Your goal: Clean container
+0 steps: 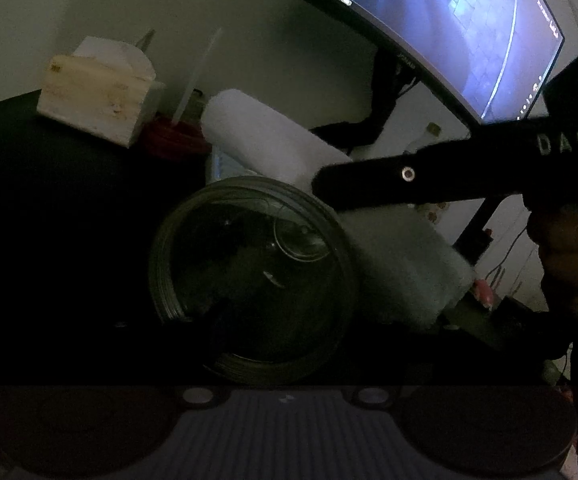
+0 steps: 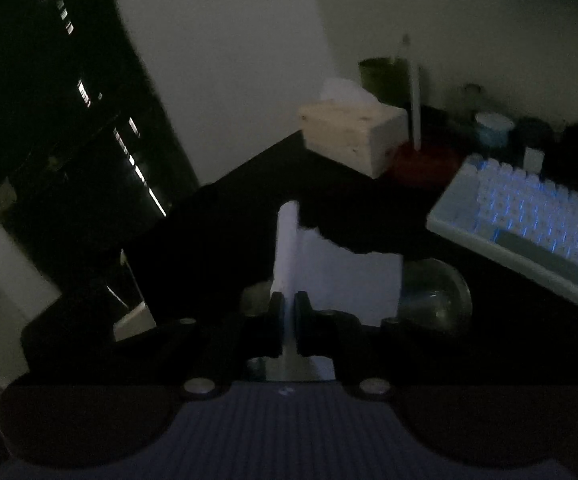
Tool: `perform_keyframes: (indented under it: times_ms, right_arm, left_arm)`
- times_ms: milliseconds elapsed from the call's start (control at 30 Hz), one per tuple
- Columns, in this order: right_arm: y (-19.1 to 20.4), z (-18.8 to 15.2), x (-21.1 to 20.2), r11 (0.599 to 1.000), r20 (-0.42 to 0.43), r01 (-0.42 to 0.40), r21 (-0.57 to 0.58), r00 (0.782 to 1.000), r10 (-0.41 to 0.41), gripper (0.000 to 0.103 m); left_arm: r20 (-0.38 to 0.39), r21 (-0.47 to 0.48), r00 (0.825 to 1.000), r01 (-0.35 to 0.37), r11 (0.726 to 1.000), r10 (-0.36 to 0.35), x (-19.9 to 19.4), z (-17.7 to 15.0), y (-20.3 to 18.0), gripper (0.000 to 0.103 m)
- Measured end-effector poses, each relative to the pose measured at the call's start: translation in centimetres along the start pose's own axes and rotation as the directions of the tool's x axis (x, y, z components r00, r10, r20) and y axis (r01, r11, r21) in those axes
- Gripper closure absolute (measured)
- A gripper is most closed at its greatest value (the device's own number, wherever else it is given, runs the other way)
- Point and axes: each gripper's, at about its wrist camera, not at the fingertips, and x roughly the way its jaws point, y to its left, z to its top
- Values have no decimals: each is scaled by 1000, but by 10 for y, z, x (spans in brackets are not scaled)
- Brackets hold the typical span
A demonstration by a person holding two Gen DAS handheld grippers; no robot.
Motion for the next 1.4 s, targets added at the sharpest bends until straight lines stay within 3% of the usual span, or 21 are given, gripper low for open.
perform_keyframes:
  times_ms: [67,167,233,433,533,600,733,867,900,933,1033,1100,1233,1300,1367,1400]
  right_arm:
    - [-14,3,3,999,2,41,20,999,-41,97]
    - [-48,10,8,979,18,149,138,988,-153,97]
    - [-55,10,7,970,25,142,196,988,-149,95]
    - [-4,-4,4,999,50,-27,-17,998,28,95]
    - [-19,4,13,998,72,-52,43,996,49,98]
    - [-38,11,21,993,106,7,116,994,-19,98]
    - [-44,7,22,983,153,29,183,987,-58,97]
    - [-21,-13,1,999,148,-4,48,989,-3,98]
    - [-19,-14,0,1000,145,25,17,989,-27,98]
    - [-23,-14,1,998,142,63,18,988,-65,98]
    - [-53,-3,7,971,131,146,192,976,-172,96]
    - [-48,-2,9,967,140,130,218,977,-162,95]
    - [0,-9,9,999,132,-27,31,991,23,95]
    - [10,-9,9,1000,125,-17,-20,992,19,95]
    - [-2,-6,10,1000,109,-18,19,994,16,97]
    - [-12,-4,11,998,111,32,61,993,-38,97]
  left_arm:
    - [1,-2,1000,-2,1000,2,0,-1,-5,48]
    - [7,-7,1000,-13,1000,13,-1,-1,-11,47]
    - [8,-13,1000,-6,1000,7,-2,-2,-14,47]
    - [14,-35,1000,3,999,-2,-5,-2,-16,47]
    - [29,-48,1000,2,999,0,-9,-2,-18,38]
    - [51,-56,999,6,998,-3,-11,-4,-19,28]
    - [78,-67,997,18,998,-13,-12,-8,-19,26]
    - [77,-77,996,40,996,-34,-12,-8,-23,26]
    - [76,-82,996,45,996,-39,-11,-8,-25,26]
    - [74,-83,997,42,996,-35,-12,-9,-29,27]
    - [70,-79,997,20,997,-14,-10,-10,-39,37]
    - [71,-66,997,4,998,1,-9,-11,-43,42]
    - [74,-71,997,-4,997,9,-7,-12,-45,46]
    - [75,-84,997,-6,996,12,-8,-13,-45,51]
    - [74,-101,997,1,995,7,-8,-13,-48,55]
    - [72,-110,997,9,994,-1,-7,-13,-51,60]
